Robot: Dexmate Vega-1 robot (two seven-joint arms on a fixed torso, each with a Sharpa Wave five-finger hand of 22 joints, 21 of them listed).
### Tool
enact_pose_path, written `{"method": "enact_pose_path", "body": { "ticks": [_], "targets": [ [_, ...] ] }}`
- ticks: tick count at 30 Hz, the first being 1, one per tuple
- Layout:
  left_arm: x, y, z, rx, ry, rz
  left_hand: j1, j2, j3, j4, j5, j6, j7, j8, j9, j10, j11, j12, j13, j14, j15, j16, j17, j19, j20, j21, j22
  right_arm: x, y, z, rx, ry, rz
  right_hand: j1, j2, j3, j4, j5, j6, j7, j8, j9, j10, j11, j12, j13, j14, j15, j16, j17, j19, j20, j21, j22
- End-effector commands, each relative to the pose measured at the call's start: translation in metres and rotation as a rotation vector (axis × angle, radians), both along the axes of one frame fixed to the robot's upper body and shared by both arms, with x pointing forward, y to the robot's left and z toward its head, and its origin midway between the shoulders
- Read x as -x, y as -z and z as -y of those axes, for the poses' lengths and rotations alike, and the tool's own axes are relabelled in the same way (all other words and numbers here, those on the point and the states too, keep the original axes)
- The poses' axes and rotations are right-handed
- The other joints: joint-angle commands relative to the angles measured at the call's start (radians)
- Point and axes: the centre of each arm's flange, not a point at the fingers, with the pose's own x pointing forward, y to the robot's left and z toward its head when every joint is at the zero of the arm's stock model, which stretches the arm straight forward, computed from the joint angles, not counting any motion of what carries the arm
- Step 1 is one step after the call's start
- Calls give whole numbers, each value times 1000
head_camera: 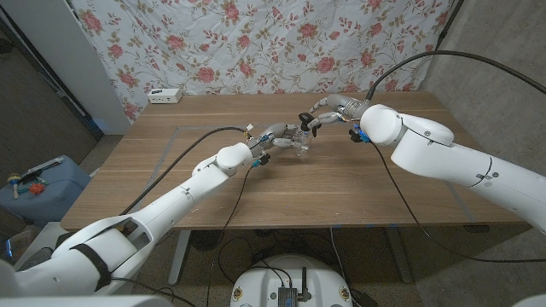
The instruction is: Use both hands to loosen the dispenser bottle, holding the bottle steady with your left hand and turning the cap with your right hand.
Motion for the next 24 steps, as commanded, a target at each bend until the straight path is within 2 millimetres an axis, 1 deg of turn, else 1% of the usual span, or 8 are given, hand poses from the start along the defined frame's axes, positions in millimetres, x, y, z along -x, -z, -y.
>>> {"method": "enact_pose_path", "body": {
  "ticks": [1, 5, 11, 12, 16, 20, 23, 24],
  "targets": [
    [2, 3, 5, 1, 9, -8, -51, 82, 47, 40, 1, 46, 9, 6, 3, 10, -5, 8, 5, 13, -91, 7, 5, 4, -87, -3, 2, 0, 0, 1, 21, 16, 3, 25, -3, 17, 1, -2, 26, -6, 11, 4, 8, 2, 11, 1, 9, 0, 6, 2, 15, -1, 7, 1],
    [2, 5, 6, 2, 11, -10, -52, 83, 49, 40, 1, 48, 9, 7, 3, 11, -1, 7, 7, 14, -92, 7, 5, 4, -87, -3, 2, 0, 1, 2, 23, 17, 1, 41, -6, 25, 1, -4, 49, -10, 19, 4, 12, 1, 11, 1, 11, -2, 6, 2, 18, -1, 6, 1],
    [2, 5, 8, 1, 13, -11, -54, 85, 50, 40, 2, 49, 10, 7, 3, 11, -3, 5, 8, 16, -93, 8, 5, 6, -87, -3, 2, 1, 2, 2, 23, 14, 6, 69, -8, 39, 2, -8, 88, -20, 32, 4, 19, -4, 12, 1, 18, -5, 7, 2, 25, -3, 6, 1],
    [2, 5, 8, 1, 14, -12, -53, 86, 51, 39, 2, 49, 10, 7, 3, 13, 2, 6, 9, 17, -92, 8, 5, 6, -86, -3, 2, 1, 2, 2, 22, 14, 7, 72, -8, 41, 3, -9, 91, -20, 32, 4, 20, -3, 12, 1, 19, -6, 7, 2, 27, -5, 7, 1],
    [1, 6, 10, -1, 17, -13, -55, 88, 53, 40, 2, 49, 11, 6, 3, 13, -1, 4, 10, 18, -92, 9, 5, 6, -86, -3, 2, 1, 2, 3, 21, 13, 9, 91, -7, 51, 4, -11, 120, -22, 42, 4, 28, -5, 14, 1, 25, -10, 8, 1, 30, -5, 6, 1],
    [1, 6, 11, -1, 19, -14, -56, 88, 53, 40, 2, 51, 9, 7, 3, 16, -3, 5, 11, 19, -93, 8, 5, 6, -86, -2, 2, 0, 2, 4, 22, 12, 12, 110, -8, 62, 4, -13, 148, -41, 50, 4, 41, -9, 17, 1, 31, -14, 8, 1, 36, -7, 6, 1],
    [0, 6, 12, -3, 20, -17, -56, 89, 55, 39, 2, 51, 9, 7, 3, 16, -2, 4, 12, 19, -92, 8, 4, 6, -87, -2, 2, -1, 2, 4, 21, 11, 14, 117, -7, 67, 5, -14, 160, -45, 54, 4, 46, -11, 18, 1, 33, -19, 9, 1, 39, -9, 7, 1],
    [0, 6, 12, -4, 19, -17, -57, 88, 54, 39, 2, 51, 9, 7, 3, 15, -1, 3, 12, 19, -90, 7, 4, 6, -86, -3, 2, -1, 2, 4, 20, 11, 15, 122, -7, 69, 5, -14, 162, -47, 54, 3, 50, -16, 18, 1, 35, -22, 9, 1, 41, -9, 7, 1]
  ]
}}
